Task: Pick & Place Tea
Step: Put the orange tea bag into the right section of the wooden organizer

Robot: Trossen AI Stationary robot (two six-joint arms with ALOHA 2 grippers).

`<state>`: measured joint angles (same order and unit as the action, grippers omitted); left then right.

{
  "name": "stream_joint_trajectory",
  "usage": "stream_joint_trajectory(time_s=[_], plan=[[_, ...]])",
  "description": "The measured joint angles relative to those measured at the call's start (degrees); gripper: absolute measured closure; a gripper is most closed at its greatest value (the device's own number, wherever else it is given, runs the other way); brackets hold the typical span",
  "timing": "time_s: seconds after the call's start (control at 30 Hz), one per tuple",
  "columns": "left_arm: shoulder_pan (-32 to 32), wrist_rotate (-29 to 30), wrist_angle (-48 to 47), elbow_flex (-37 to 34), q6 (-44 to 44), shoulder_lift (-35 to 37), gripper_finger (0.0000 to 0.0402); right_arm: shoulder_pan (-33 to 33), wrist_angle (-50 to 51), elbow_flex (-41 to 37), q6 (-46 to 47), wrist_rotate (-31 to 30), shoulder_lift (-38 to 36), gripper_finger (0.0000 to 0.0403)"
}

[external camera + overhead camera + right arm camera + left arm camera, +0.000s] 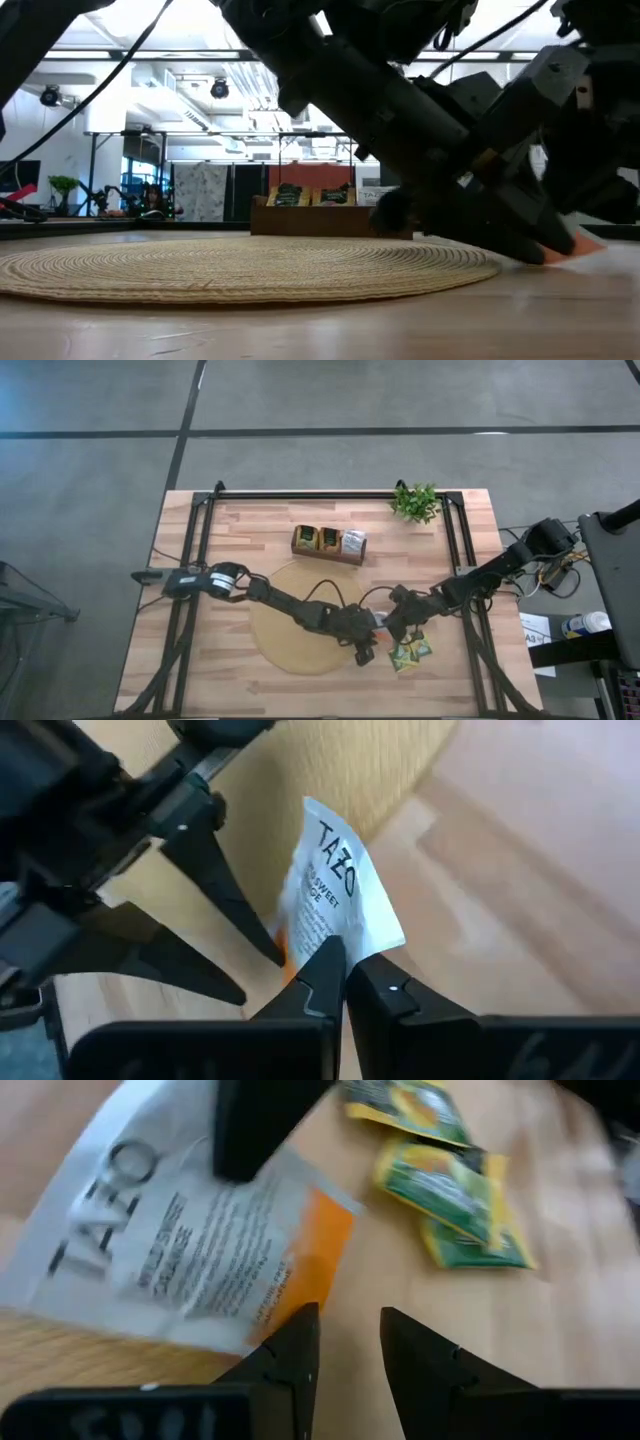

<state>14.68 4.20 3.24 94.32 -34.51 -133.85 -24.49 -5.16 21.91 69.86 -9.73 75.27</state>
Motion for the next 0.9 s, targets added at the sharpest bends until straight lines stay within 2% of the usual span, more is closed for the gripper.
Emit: stream_joint_trajectory(time_s=[0.1, 0.23, 0.33, 0.5, 0.63, 0.77, 0.9], plan=[[0.0, 3.53, -4.05, -0.22, -0.87, 2.57, 0.0292, 0.05, 0.13, 0.02, -2.31, -3.74, -2.15, 0.0394], [0.07, 11.45, -12.68, -0.22, -0.93, 9.07, 0.0292, 1.42, 0.49, 0.02, -6.44, -9.18, -6.39, 0.0394], [0.02, 16.94, -17.83, -1.31, -0.89, 14.5, 0.0292, 4.9, 0.5, 0.04, -10.93, -9.94, -9.59, 0.0394], [-0.52, 22.09, -19.13, -7.38, -1.89, 23.84, 0.0292, 13.73, 0.1, 0.15, -21.59, -6.39, -13.87, 0.0394], [-1.05, 26.16, -18.28, -14.67, -8.39, 31.99, 0.0292, 21.31, -0.1, 1.13, -29.16, -2.47, -14.82, 0.0394], [-0.97, 32.84, -17.03, -23.71, -14.76, 39.21, 0.0292, 27.46, -3.27, 2.8, -36.04, 1.49, -13.02, 0.0394], [-0.99, 36.91, -13.59, -31.83, -18.51, 46.66, 0.0292, 31.71, -6.32, 5.0, -40.35, 2.88, -8.81, 0.0394]])
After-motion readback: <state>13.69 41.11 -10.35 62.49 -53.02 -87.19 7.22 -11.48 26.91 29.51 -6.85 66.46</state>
